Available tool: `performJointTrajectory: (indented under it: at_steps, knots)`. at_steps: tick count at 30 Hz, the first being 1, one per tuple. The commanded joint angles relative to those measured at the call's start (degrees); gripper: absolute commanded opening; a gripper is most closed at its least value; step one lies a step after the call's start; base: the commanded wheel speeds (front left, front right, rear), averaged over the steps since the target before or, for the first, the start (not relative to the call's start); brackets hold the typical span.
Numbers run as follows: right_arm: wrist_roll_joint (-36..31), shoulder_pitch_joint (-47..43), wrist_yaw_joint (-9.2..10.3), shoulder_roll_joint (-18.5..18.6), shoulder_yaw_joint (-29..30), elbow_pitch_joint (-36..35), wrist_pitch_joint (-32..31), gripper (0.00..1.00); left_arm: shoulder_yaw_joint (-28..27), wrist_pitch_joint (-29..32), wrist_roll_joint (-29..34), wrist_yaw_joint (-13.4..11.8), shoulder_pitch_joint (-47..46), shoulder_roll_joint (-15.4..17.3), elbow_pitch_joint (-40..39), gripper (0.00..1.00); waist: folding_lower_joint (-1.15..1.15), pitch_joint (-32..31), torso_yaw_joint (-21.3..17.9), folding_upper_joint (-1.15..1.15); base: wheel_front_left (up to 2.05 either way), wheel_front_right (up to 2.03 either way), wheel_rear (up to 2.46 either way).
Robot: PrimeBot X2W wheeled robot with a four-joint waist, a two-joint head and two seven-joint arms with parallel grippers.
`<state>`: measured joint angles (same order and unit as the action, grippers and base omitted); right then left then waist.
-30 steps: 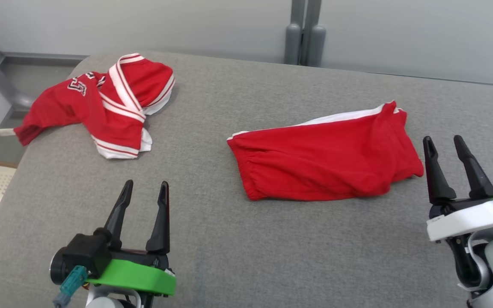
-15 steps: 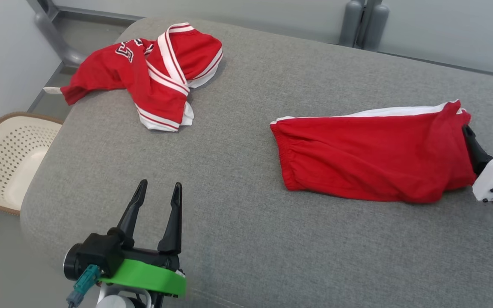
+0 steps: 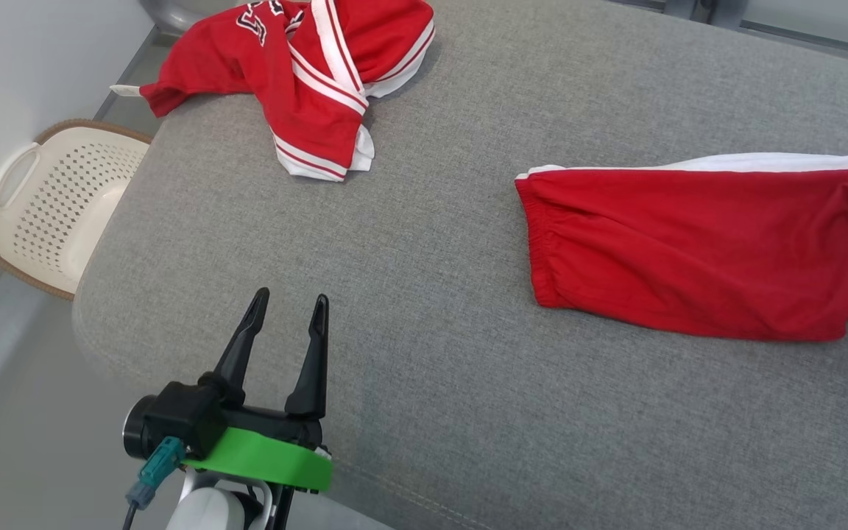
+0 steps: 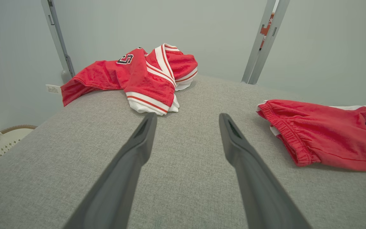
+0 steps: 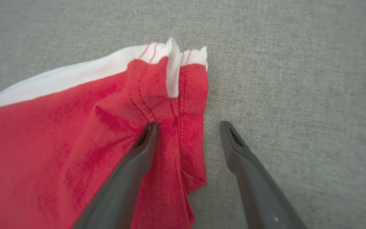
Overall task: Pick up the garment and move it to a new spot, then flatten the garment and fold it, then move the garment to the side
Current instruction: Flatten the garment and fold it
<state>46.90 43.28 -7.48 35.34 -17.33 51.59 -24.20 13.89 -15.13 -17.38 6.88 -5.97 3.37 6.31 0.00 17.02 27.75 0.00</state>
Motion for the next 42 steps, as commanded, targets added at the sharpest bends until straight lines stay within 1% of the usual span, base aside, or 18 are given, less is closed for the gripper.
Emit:
performJointTrajectory:
  at_steps: [1,2,3,4,5,6,9,13,16,20,24,29,34,36,39,42]
  knots:
    - [1.3,-1.2,-0.03,-1.7,-1.2,1.1,-2.1,1.0,-0.2,0.0,0.5,0.2,-0.9,-0.1,0.3,1.0,0.0,1.1,1.2,0.0,0.0,0.0,0.0]
    - [1.9,-1.4,-0.08,-2.2,-1.9,1.1,-2.9,1.0,-0.3,0.0,0.5,0.2,-0.8,-0.1,0.4,1.0,0.0,0.9,1.1,0.0,0.0,0.0,0.0]
    - [2.7,-1.8,-0.24,-2.7,-2.6,0.8,-3.7,0.86,-0.4,0.0,0.6,0.2,-0.7,-0.2,0.6,1.0,0.0,0.6,1.1,0.0,0.0,0.0,0.0]
    - [3.2,-2.1,-0.3,-3.0,-3.1,0.4,-3.9,0.47,-0.5,0.0,0.7,0.3,-0.6,-0.2,0.7,1.0,0.0,0.4,0.9,0.0,0.0,0.0,0.0]
    - [3.9,-2.5,-0.33,-3.3,-3.7,-0.2,-3.9,0.37,-0.6,0.0,0.8,0.3,-0.5,-0.3,0.8,1.0,0.0,0.0,0.7,0.0,0.0,0.0,0.0]
    - [4.3,-2.9,-0.33,-3.3,-4.1,-0.6,-3.7,0.0,-0.6,0.0,0.9,0.4,-0.5,-0.3,0.9,1.0,0.0,-0.2,0.5,0.0,0.0,0.0,0.0]
    - [5.4,-3.2,-0.28,-2.5,-5.5,-2.0,-2.3,0.0,-0.3,0.0,1.0,0.5,-0.2,-0.3,1.4,1.0,0.0,-1.3,-0.3,0.0,0.0,0.0,0.0]
    - [6.0,-3.1,-0.01,-1.4,-6.1,-3.0,3.4,0.0,-0.1,0.0,1.2,0.6,0.3,-0.4,2.2,1.0,0.0,-3.5,-1.6,0.0,0.0,0.0,0.0]
    - [6.6,-4.3,-0.01,-0.8,-6.9,-3.0,6.5,0.0,-0.3,0.0,1.3,0.6,1.3,-0.4,2.6,1.0,0.0,-5.8,-2.9,0.0,0.0,0.0,0.0]
    - [8.0,-6.8,-0.01,-0.5,-8.2,-3.8,10.7,0.0,-0.9,0.0,1.5,0.6,2.5,-0.3,3.1,1.0,0.0,-9.1,-5.6,0.0,0.0,0.0,0.0]
    - [9.3,-8.9,0.0,0.5,-9.7,-5.6,13.6,0.0,-1.3,0.0,1.7,0.6,3.5,-0.1,2.8,1.0,0.0,-11.3,-9.3,0.0,0.0,0.0,0.0]
    - [10.0,-10.1,0.01,2.8,-11.5,-7.4,15.9,0.0,-1.8,0.0,1.8,0.6,4.1,0.0,2.4,1.0,0.0,-12.6,-14.1,0.0,0.0,0.0,0.0]
    - [9.6,-10.1,0.0,4.5,-12.9,-8.2,18.6,0.0,-1.7,0.0,1.7,0.6,4.3,0.1,2.5,1.0,0.0,-13.2,-17.0,0.0,0.0,0.0,0.0]
    - [9.5,-9.8,0.0,4.5,-13.5,-8.4,19.4,0.0,-1.5,0.0,1.5,0.7,4.4,0.2,2.8,1.0,0.0,-13.4,-17.5,0.0,0.0,0.0,0.0]
    - [8.5,-7.6,0.0,3.0,-15.5,-10.3,20.9,0.0,-1.0,0.0,1.2,0.7,4.4,0.1,3.4,1.0,0.0,-13.9,-17.6,0.0,0.0,0.0,0.0]
    - [7.5,-5.7,0.0,1.2,-17.5,-11.5,20.9,0.0,-0.5,0.0,0.6,0.7,4.2,0.2,4.0,1.0,0.0,-14.4,-16.8,0.0,0.0,0.0,0.0]
